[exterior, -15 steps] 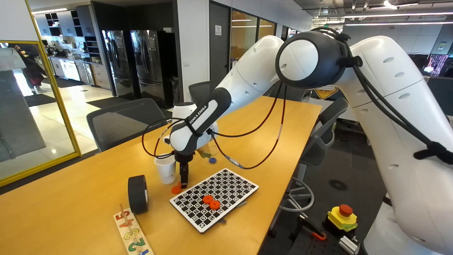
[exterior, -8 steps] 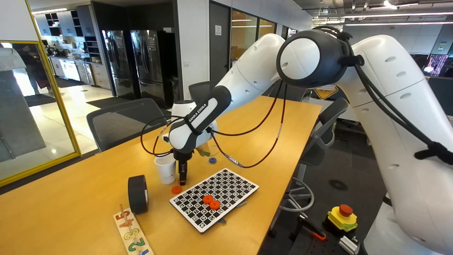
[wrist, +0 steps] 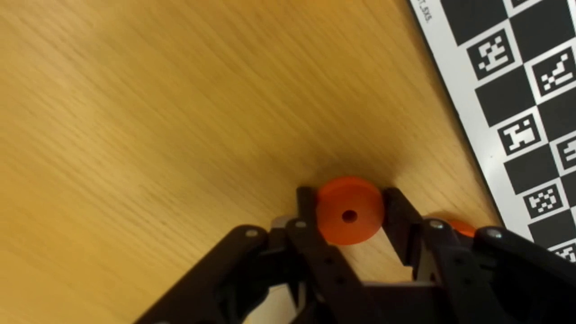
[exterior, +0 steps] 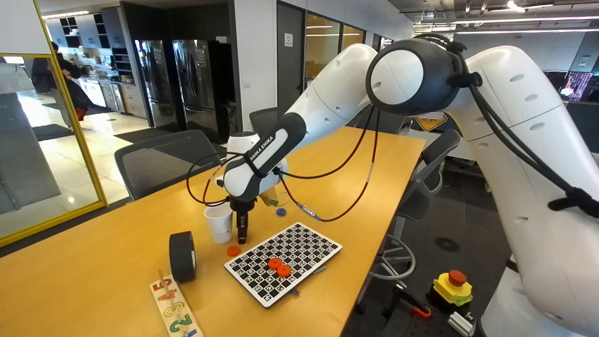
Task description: Put the orange discs in the white cup and the blue disc in the clear cup
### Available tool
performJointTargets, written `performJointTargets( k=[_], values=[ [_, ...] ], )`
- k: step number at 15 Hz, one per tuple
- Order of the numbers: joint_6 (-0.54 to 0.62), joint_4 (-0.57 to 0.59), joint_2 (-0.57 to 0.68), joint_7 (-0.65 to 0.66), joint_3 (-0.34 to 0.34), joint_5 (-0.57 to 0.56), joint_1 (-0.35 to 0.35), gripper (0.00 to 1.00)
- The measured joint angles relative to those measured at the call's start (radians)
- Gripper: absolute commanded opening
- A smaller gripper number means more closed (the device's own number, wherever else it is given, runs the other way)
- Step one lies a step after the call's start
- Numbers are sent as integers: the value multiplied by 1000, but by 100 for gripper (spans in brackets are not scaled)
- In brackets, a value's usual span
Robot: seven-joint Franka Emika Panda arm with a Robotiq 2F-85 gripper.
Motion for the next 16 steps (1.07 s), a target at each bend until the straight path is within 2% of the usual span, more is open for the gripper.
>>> performJointTargets(
  k=[7,12,16],
  values=[
    [-70,-18,-91,179,-97,-104,66,21],
    [-96,-41,-205,288,-111,-179,103,21],
    [-96,-52,-267,291,-93,-173,108,21]
  ],
)
